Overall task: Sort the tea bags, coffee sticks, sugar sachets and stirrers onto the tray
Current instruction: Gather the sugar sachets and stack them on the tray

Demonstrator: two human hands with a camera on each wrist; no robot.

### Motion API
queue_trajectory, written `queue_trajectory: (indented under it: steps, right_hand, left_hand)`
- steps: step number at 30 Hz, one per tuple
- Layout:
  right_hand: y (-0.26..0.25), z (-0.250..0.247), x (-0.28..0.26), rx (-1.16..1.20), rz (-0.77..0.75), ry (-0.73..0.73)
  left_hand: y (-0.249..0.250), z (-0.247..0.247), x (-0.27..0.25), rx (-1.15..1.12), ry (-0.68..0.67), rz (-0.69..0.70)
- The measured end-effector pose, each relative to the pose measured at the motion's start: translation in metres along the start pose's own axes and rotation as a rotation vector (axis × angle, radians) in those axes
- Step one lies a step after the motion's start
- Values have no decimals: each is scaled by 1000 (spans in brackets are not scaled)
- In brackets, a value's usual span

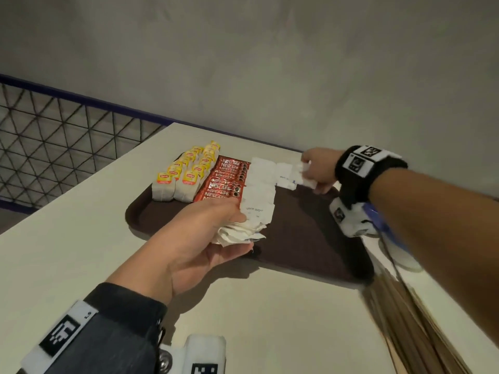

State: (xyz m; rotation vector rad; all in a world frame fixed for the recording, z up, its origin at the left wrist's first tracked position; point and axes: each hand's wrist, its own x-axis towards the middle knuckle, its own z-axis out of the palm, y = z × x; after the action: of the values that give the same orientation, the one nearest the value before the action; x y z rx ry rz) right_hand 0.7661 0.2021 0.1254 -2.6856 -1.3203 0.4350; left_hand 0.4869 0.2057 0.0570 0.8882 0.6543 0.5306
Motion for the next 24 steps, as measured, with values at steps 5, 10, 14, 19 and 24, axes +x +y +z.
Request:
queue_trajectory:
  steps: [5, 10, 14, 19, 24]
  right_hand:
    - [-2, 31, 30, 35, 3, -22]
    - [0, 34, 40, 20, 36, 11]
    - [5, 35, 38, -25, 125, 80]
    - [8, 39, 45, 67, 116, 46]
    - [8, 39, 62, 82, 92, 49]
  left_hand:
    - [4, 5, 6, 1, 0, -21]
    - [1, -1, 10, -53, -3, -7]
    - [-1, 1, -1, -50, -39, -17]
    - [-2, 3, 2, -37, -1, 21]
    - [-2, 1, 5, -67, 32, 61]
